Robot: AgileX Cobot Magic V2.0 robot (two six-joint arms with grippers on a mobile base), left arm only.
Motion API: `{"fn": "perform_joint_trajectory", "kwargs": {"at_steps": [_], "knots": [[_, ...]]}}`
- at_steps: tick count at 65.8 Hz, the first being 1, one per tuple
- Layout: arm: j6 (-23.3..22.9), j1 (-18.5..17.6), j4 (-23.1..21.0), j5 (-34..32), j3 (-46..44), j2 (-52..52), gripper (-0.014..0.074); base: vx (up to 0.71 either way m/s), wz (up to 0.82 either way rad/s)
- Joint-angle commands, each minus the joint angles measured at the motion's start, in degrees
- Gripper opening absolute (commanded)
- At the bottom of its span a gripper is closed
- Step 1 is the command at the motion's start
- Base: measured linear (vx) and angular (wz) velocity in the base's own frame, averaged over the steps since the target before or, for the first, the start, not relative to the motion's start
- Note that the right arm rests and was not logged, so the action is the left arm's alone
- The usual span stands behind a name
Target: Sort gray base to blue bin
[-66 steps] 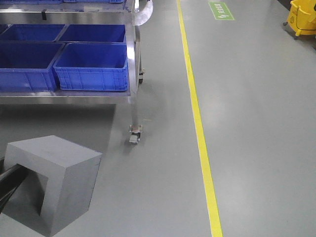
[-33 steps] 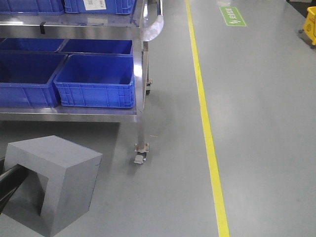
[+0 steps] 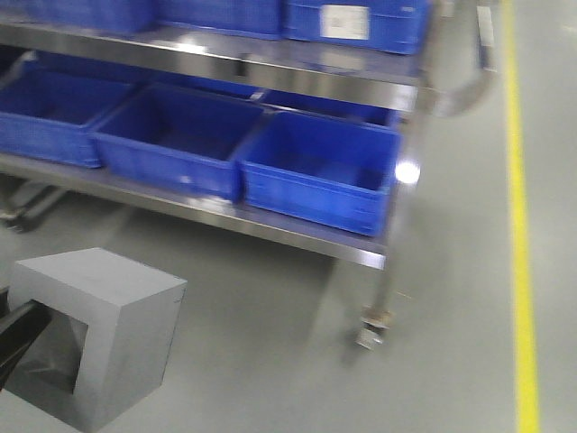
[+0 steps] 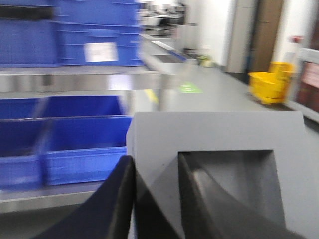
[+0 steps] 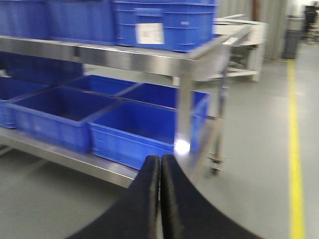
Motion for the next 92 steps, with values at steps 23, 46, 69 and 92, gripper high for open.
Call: {"fn": "perform_joint_trajectory", "kwargs": {"at_steps": [23, 46, 69, 92], "knots": [[-0.4, -0.2, -0.4, -6.2, -1.7, 0.2, -0.0006, 0.24, 0.93], [-0.4, -0.2, -0.4, -6.2, -1.7, 0.2, -0.0006, 0.22, 0.8], [-0.4, -0.2, -0.4, -6.2, -1.7, 0.2, -0.0006, 0.21, 0.72], [-0.4, -0.2, -0.4, -6.2, -1.7, 0.2, -0.0006, 0.22, 0.59]]}}
